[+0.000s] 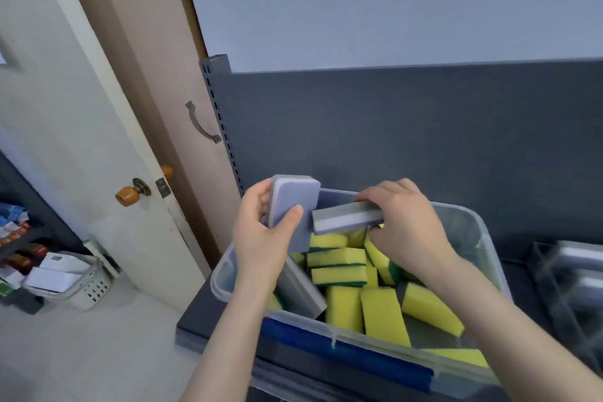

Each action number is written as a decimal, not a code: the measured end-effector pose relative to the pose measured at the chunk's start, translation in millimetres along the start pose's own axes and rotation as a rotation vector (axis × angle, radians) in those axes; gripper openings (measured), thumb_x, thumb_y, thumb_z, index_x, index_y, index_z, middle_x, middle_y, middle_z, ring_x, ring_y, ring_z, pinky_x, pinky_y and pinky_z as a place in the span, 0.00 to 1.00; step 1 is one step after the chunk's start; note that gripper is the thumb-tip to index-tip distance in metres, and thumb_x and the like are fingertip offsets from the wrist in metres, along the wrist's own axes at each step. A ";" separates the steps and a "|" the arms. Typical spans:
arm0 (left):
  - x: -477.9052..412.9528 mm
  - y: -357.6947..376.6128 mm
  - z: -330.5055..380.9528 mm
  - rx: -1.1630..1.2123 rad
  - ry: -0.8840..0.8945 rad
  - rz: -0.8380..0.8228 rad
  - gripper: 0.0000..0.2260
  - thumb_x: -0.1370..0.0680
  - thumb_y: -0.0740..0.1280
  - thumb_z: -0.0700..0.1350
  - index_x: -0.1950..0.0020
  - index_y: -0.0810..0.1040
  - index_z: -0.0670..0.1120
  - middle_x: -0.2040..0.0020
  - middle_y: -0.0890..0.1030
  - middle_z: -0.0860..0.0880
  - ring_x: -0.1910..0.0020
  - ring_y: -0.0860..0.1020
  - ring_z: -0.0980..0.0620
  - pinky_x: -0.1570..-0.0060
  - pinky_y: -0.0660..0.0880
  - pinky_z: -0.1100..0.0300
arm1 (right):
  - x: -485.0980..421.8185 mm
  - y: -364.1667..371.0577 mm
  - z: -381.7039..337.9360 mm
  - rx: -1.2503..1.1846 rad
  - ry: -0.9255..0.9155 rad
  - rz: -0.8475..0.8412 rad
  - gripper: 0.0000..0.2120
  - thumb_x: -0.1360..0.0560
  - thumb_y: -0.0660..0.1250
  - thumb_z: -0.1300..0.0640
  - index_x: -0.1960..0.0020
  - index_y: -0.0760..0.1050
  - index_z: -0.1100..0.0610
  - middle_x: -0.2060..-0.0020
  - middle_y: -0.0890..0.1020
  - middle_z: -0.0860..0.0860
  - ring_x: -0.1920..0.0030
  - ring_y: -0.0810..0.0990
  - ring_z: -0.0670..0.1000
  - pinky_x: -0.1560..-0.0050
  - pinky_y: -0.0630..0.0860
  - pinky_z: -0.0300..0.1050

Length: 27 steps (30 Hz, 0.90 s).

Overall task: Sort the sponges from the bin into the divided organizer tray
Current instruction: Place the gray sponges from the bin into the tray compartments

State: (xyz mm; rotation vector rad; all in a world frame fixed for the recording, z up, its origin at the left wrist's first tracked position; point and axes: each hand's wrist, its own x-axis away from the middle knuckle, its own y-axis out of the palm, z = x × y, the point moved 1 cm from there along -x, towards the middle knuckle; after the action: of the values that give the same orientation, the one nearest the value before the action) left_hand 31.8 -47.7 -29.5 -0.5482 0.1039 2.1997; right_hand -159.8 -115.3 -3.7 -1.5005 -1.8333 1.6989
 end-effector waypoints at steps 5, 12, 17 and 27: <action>10.2 43.8 2.4 0.079 -0.030 -0.149 0.20 0.29 0.74 0.42 0.43 0.74 0.61 0.48 0.79 0.64 0.48 0.77 0.64 0.53 0.75 0.65 | 31.3 -36.3 29.3 -0.454 0.284 0.156 0.24 0.38 0.67 0.68 0.50 0.75 0.44 0.58 0.79 0.37 0.52 0.75 0.42 0.55 0.69 0.29; 30.5 92.1 12.8 0.216 -0.072 -0.206 0.19 0.31 0.74 0.45 0.47 0.74 0.66 0.48 0.80 0.65 0.47 0.78 0.63 0.53 0.74 0.63 | 88.2 -58.3 73.0 -0.543 0.524 0.349 0.19 0.36 0.71 0.66 0.52 0.77 0.45 0.59 0.83 0.41 0.56 0.81 0.42 0.55 0.77 0.42; 53.8 124.6 23.2 0.306 -0.104 -0.234 0.20 0.29 0.74 0.42 0.44 0.74 0.62 0.47 0.80 0.63 0.47 0.78 0.62 0.51 0.75 0.60 | 120.9 -65.5 100.5 -0.476 0.637 0.379 0.19 0.34 0.72 0.63 0.46 0.77 0.47 0.56 0.83 0.41 0.53 0.81 0.44 0.51 0.76 0.42; 111.2 194.3 53.5 0.386 -0.128 -0.210 0.22 0.28 0.73 0.43 0.41 0.73 0.65 0.44 0.80 0.58 0.47 0.79 0.59 0.57 0.75 0.67 | 164.5 -101.0 156.8 -0.481 0.678 0.413 0.20 0.34 0.73 0.61 0.47 0.76 0.44 0.57 0.82 0.38 0.56 0.80 0.39 0.58 0.72 0.26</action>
State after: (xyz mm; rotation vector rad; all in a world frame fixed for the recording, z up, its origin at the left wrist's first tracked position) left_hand -195.6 -77.6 -49.8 -0.1927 0.3763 1.9375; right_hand -400.5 -64.4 -40.8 -2.3965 -1.6666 0.6854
